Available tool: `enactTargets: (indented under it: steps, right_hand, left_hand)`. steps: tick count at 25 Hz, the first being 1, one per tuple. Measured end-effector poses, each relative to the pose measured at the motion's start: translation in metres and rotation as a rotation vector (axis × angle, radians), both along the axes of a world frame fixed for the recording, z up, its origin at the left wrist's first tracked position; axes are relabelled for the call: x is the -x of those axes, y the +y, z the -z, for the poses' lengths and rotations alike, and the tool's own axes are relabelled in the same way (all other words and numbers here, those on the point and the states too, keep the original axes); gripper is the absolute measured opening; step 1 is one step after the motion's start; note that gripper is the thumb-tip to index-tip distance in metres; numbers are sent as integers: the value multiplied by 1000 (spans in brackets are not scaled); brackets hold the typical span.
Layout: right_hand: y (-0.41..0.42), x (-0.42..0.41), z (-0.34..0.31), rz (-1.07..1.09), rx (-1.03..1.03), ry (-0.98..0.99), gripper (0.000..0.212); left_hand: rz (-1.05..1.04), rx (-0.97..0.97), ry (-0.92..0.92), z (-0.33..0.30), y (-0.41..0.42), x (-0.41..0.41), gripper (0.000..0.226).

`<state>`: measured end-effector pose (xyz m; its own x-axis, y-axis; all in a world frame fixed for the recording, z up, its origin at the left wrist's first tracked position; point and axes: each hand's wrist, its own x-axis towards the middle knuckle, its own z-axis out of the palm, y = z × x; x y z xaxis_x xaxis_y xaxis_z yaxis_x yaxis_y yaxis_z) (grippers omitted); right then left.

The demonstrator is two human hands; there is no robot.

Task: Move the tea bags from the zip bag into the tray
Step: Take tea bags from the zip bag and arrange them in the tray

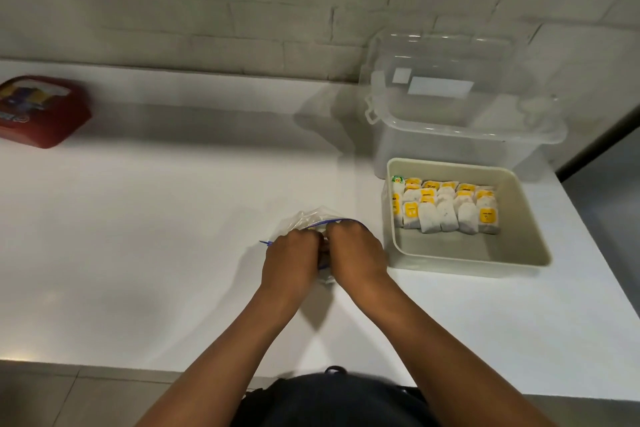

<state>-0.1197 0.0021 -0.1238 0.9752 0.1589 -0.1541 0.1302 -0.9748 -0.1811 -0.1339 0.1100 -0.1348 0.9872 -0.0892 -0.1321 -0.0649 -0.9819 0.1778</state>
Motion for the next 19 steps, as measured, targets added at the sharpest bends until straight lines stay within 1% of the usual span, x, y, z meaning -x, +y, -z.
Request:
enactTargets:
  steps: [3,5,7,11,13,15,17,19]
  right_hand:
    - [-14,-3,0,4,-36,-27,20]
    - [-25,-6,-2,-5,-84,-59,18]
    - [-36,-9,-4,-16,-144,-78,22]
    - [-54,-12,-11,-21,-366,-84,25]
    - [-61,-11,-15,30,-549,-70,26]
    - [-66,-9,-19,92,-700,-26,30]
    - [-67,-8,-21,118,-771,-11,31]
    - [-67,-9,-21,148,-806,-34,27]
  left_hand:
    - [13,3,-34,0,-12,-6,15]
    - [7,57,-75,-4,-17,-10,14]
    - [18,122,-108,-9,-18,-14,16]
    - [67,280,-67,-15,-12,-23,17]
    - [88,409,-30,-15,-8,-27,12]
    - [64,548,6,-15,-4,-29,4]
    - [14,607,23,-14,0,-31,5]
    - [-17,640,35,-13,4,-32,6]
